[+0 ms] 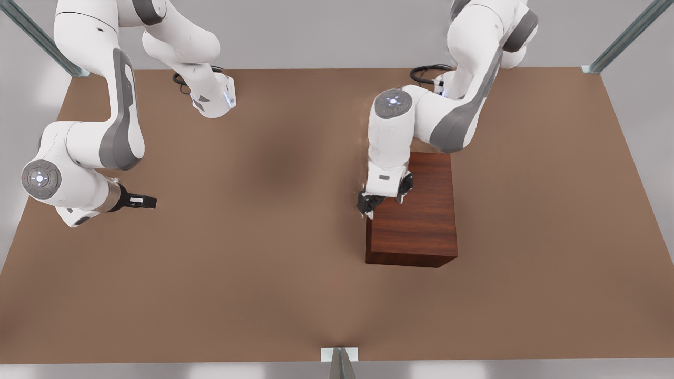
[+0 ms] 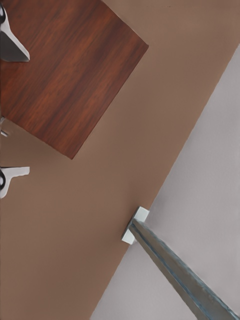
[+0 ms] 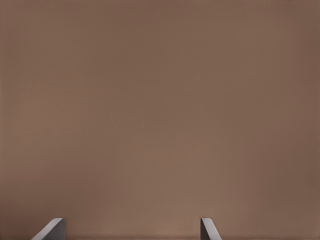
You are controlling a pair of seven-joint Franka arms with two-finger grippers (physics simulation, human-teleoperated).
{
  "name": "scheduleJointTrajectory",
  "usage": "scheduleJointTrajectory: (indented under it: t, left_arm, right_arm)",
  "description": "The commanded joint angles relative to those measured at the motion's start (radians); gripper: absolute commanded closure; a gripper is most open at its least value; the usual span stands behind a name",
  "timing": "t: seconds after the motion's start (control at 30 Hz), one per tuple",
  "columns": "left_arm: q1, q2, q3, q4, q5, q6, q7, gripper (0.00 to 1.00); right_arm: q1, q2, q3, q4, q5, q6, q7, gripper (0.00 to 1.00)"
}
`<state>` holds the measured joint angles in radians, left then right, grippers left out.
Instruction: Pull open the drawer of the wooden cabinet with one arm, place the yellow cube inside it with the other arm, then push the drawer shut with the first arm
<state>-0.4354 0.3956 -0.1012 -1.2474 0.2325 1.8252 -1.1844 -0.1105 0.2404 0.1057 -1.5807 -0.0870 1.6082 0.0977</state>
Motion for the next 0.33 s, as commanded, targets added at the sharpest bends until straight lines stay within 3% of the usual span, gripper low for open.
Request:
scheduleJointTrajectory:
  t: [0.0, 0.03, 0.07, 0.3]
  left_arm:
    - [0.224, -0.049, 0.002, 0.003, -0.206, -0.296, 1.048, 0.0]
    - [0.331, -0.093, 0.002, -0.058, -0.214, -0.302, 1.236, 0.0]
    - [0.365, -0.268, 0.008, -0.356, -0.223, -0.062, 1.246, 0.0]
    - [0.356, -0.208, 0.015, -0.28, -0.225, -0.033, 1.186, 0.0]
  right_arm:
    - [0.0, -0.001, 0.0, 0.001, 0.0, -0.001, -0.023, 0.0]
    - [0.0, -0.001, 0.0, -0.001, 0.001, -0.001, -0.023, 0.0]
    - [0.0, -0.001, 0.0, -0.001, 0.001, 0.001, -0.023, 0.0]
    - [0.0, -0.001, 0.0, -0.001, 0.0, -0.001, -0.023, 0.0]
